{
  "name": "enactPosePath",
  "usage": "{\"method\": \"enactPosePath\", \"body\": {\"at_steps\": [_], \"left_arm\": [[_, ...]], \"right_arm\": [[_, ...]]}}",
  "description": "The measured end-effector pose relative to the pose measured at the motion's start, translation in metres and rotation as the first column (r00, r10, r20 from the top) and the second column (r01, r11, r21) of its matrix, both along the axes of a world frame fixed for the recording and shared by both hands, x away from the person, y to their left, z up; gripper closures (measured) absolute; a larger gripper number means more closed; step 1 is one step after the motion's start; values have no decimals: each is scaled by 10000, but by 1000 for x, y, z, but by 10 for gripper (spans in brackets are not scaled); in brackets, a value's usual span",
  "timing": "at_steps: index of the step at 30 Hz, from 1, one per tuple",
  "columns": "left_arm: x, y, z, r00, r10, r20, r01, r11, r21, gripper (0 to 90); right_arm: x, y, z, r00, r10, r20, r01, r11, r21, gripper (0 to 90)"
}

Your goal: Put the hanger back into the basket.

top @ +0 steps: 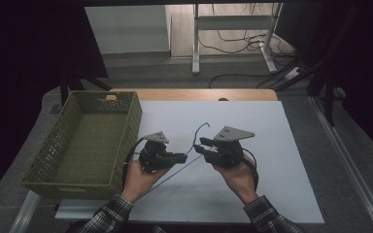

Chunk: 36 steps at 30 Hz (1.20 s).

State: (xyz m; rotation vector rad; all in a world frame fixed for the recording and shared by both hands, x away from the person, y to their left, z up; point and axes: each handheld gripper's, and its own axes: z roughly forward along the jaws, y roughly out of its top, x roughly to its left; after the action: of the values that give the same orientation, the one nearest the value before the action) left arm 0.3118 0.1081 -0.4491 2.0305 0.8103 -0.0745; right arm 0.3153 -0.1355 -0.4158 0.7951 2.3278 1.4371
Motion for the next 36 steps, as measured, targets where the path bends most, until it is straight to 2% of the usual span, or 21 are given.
{"method": "enactPosePath", "body": {"at_steps": [1,3,5,7,9,10,12,13,14,18,20,24,26,27,28,29,30,31,32,33,36], "left_arm": [[0,0,0,10000,0,0,0,10000,0,867],[-1,-4,-1,9998,-194,-88,193,9998,-99,867],[-3,-6,-1,9993,-373,11,373,9993,16,865],[-3,-7,-1,9990,-453,28,453,9989,116,857],[-4,-8,2,9969,-581,533,548,9966,621,837],[-6,-10,5,9959,-564,705,491,9936,1019,716],[-9,-14,9,9934,-550,1011,393,9877,1511,682],[-9,-14,9,9934,-550,1011,393,9877,1511,678],[-10,-19,13,9913,-611,1165,384,9814,1882,686],[-9,-29,14,9920,-878,909,617,9641,2584,762],[-8,-31,13,9933,-901,723,670,9591,2751,801],[-6,-31,12,9959,-770,477,612,9602,2726,850],[-5,-28,11,9969,-751,225,675,9680,2417,863],[-5,-28,11,9969,-751,225,675,9680,2417,866],[-3,-26,10,9976,-679,-98,684,9758,2077,867],[-3,-26,10,9976,-679,-98,684,9758,2077,868],[0,-23,9,9966,-710,-415,767,9846,1570,868],[0,-23,9,9966,-710,-415,767,9846,1570,868],[1,-21,9,9960,-707,-543,776,9876,1365,869],[2,-19,10,9960,-676,-583,748,9885,1312,869],[4,-12,12,9953,-540,-799,623,9925,1055,869]], "right_arm": [[0,2,0,10000,76,-11,-75,9999,118,643],[0,4,1,10000,63,43,-64,10000,72,737],[-1,4,1,9999,127,68,-130,9993,339,836],[-2,4,1,9999,124,71,-127,9992,367,844],[-4,4,2,9998,85,181,-90,9995,288,849],[-6,6,4,9996,-128,259,127,9999,41,850],[-6,7,5,9997,-157,191,158,9998,-79,851],[-6,7,5,9997,-157,191,158,9998,-79,851],[-6,8,4,9999,-134,91,136,9996,-251,850],[-9,14,3,9999,46,149,-37,9981,-621,850],[-10,16,3,9998,166,105,-159,9979,-625,851],[-12,18,4,9993,340,147,-327,9963,-791,850],[-12,18,4,9992,391,103,-382,9960,-812,850],[-12,18,4,9991,410,53,-405,9962,-766,849],[-11,17,5,9990,441,-8,-441,9960,-776,847],[-11,17,5,9990,441,-8,-441,9960,-776,847],[-10,16,5,9987,501,-41,-503,9960,-735,836],[-10,16,5,9987,501,-41,-503,9960,-735,836],[-10,14,6,9990,438,-87,-442,9971,-621,762],[-10,14,6,9990,438,-87,-442,9971,-621,762],[-12,4,10,9998,198,-5,-198,9984,-536,688]]}}
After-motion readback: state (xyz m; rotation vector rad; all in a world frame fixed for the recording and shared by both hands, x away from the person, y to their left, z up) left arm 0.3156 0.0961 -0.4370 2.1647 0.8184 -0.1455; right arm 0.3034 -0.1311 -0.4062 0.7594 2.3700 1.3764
